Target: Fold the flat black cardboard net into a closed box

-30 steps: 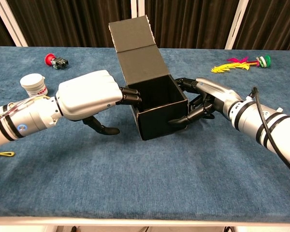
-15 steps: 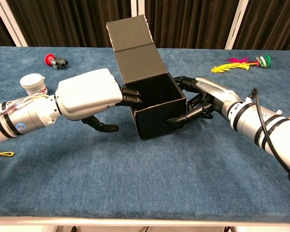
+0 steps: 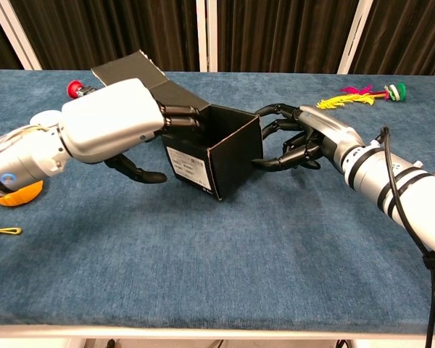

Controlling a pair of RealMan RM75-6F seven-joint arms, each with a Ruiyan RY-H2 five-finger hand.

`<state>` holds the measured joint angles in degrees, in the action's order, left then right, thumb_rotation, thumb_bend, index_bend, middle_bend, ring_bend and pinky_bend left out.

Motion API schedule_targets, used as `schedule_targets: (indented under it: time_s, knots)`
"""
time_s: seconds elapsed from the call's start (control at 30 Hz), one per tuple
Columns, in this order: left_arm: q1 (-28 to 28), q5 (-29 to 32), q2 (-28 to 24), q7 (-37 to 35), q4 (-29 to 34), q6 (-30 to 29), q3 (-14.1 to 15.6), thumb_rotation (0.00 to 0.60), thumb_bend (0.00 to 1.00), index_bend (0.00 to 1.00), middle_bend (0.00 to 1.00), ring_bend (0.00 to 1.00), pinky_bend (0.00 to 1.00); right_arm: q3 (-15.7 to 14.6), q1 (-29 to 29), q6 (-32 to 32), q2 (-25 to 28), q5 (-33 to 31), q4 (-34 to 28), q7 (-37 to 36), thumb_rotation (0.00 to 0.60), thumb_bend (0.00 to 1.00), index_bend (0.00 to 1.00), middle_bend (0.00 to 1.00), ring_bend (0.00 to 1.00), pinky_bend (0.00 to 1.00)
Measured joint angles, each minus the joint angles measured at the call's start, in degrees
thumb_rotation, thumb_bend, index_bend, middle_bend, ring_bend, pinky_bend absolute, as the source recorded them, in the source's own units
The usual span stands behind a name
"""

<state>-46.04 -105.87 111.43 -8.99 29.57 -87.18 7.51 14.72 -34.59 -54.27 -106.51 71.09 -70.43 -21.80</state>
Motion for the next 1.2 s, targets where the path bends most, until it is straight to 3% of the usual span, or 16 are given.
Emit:
schedule_targets:
  time_s: [0.23, 0.47, 0.77, 0.97, 1.1, 1.2]
  knots:
    - [1.7, 0.1, -2.3, 1.6, 3.2, -2.1, 0.2, 0.600, 0.12, 0.28, 0.26, 0.65, 0.94, -0.7, 0.3, 0.0, 0.5, 0.8, -0.3, -0.8, 0.600, 0.18, 0.21, 0.34, 0.75, 1.00]
    - [5.0, 1.0, -5.7, 3.0, 8.8, -5.3, -0.2, 0.600, 0.12, 0.28, 0.28, 0.65, 0.94, -2.8, 1.9, 0.2, 3.0, 1.6, -4.7, -1.6, 0.600, 0.18, 0.20, 0.34, 0.75, 1.00]
    - [10.7, 6.3, -11.9, 1.4, 21.2, -7.7, -2.5, 0.600, 0.11, 0.28, 0.28, 0.65, 0.97, -6.1, 3.2, 1.7, 5.4, 2.2, -10.8, -1.0, 0.600, 0.18, 0.20, 0.34, 0.74, 1.00]
    - [13.9, 12.9, -16.8, -5.9, 34.2, -2.4, -3.5, 0.600, 0.11, 0.20, 0.22, 0.65, 0.97, -6.7, 3.7, 1.4, 5.3, 2.8, -11.3, -0.6, 0.600, 0.18, 0.19, 0.34, 0.74, 1.00]
    - [15.1, 18.0, -20.0, -12.9, 41.8, 5.4, -3.8, 0.600, 0.11, 0.04, 0.13, 0.64, 0.97, -7.2, 4.9, -1.7, 7.2, 4.9, -13.0, -0.6, 0.600, 0.18, 0.19, 0.34, 0.75, 1.00]
    - [15.5, 21.3, -21.8, -18.2, 45.7, 11.8, -3.9, 0.599, 0.11, 0.00, 0.08, 0.64, 0.97, -7.6, 6.4, -5.9, 10.8, 7.6, -16.3, -0.3, 0.600, 0.18, 0.19, 0.34, 0.75, 1.00]
